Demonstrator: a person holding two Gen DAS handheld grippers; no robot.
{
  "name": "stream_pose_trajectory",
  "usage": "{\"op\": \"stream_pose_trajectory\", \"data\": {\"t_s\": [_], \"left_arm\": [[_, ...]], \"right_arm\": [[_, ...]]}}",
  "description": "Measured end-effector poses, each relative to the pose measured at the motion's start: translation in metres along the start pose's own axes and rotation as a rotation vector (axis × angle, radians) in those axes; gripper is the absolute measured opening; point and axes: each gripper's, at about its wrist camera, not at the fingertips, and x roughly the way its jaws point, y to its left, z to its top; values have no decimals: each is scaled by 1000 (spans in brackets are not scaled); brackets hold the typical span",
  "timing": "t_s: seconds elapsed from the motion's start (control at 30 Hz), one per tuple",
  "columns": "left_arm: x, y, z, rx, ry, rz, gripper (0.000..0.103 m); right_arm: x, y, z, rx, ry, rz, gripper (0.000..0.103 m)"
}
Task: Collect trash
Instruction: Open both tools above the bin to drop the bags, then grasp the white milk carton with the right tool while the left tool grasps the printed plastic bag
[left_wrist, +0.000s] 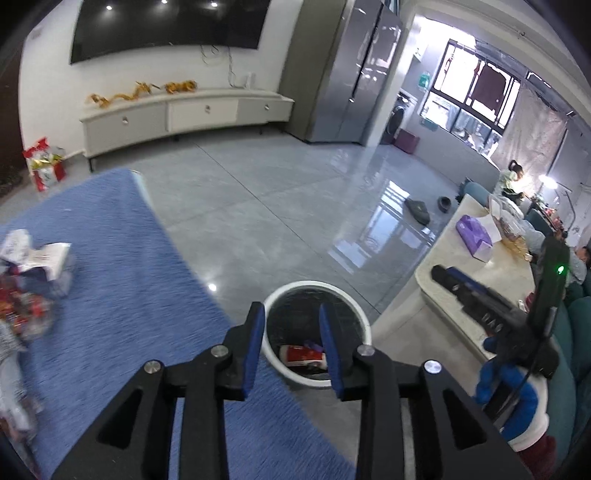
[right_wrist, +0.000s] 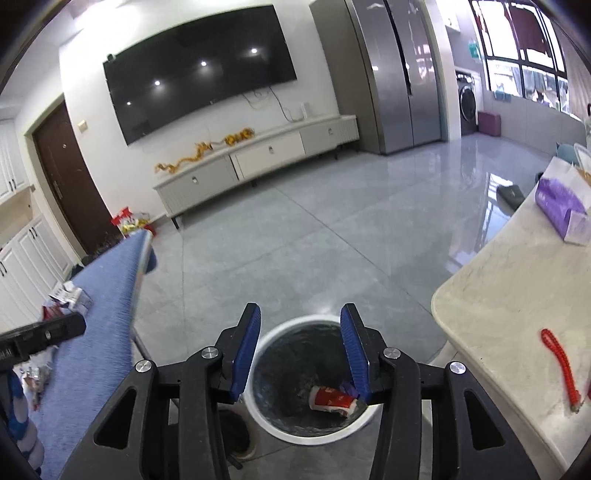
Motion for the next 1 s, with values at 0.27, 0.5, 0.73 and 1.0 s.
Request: {"op": "stream_pose_trajectory", "data": {"t_s": [0.27, 0.5, 0.73, 1.0], "left_arm": [[-70, 38, -27, -27, -81, 87, 44], [-100, 82, -55, -108, -93, 156, 53], [-115, 151, -67, -213, -88, 233, 54], [-114, 230, -72, -306, -32, 335, 54]], "right_arm": [[-26, 38, 4, -67, -24, 39, 48], [-30, 86, 0, -168, 0, 112, 53], [-9, 142, -4, -262, 51, 212, 56], [41, 221, -5, -404, 124, 366, 63]]}}
